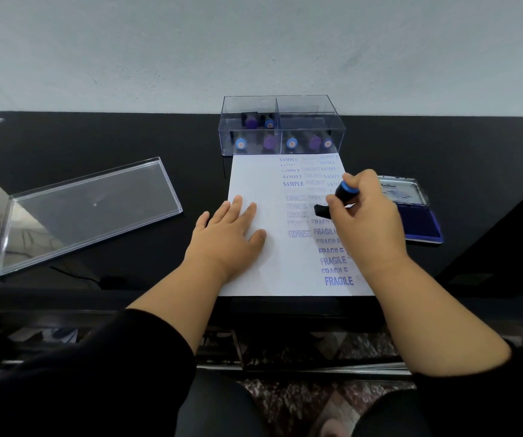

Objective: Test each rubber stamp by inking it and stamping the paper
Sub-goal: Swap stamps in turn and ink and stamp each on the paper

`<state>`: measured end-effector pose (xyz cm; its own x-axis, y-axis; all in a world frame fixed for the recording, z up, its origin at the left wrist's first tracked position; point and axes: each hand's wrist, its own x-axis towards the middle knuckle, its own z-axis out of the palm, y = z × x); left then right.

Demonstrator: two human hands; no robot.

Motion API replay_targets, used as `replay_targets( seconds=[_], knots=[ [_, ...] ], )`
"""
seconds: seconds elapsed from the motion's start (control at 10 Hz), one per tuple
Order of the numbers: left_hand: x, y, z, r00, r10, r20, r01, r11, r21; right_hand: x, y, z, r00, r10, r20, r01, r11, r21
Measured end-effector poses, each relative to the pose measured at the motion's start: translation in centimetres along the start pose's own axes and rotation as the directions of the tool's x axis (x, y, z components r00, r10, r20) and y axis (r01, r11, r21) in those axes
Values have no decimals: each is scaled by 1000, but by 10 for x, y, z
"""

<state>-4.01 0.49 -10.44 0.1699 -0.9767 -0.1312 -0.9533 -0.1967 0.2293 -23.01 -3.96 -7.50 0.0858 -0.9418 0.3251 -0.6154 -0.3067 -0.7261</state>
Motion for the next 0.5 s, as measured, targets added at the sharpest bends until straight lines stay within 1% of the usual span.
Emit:
replay_targets(
  seconds=[0.2, 0.5],
  knots=[
    [0, 1, 0, 1000, -3, -1, 3, 1000, -2, 3, 8, -6, 999, 43, -28, -41, 997, 62],
    [1, 1, 0, 1000, -3, 4, 3, 1000, -1, 4, 10, -7, 998, 57, -23, -55, 995, 80]
  ],
)
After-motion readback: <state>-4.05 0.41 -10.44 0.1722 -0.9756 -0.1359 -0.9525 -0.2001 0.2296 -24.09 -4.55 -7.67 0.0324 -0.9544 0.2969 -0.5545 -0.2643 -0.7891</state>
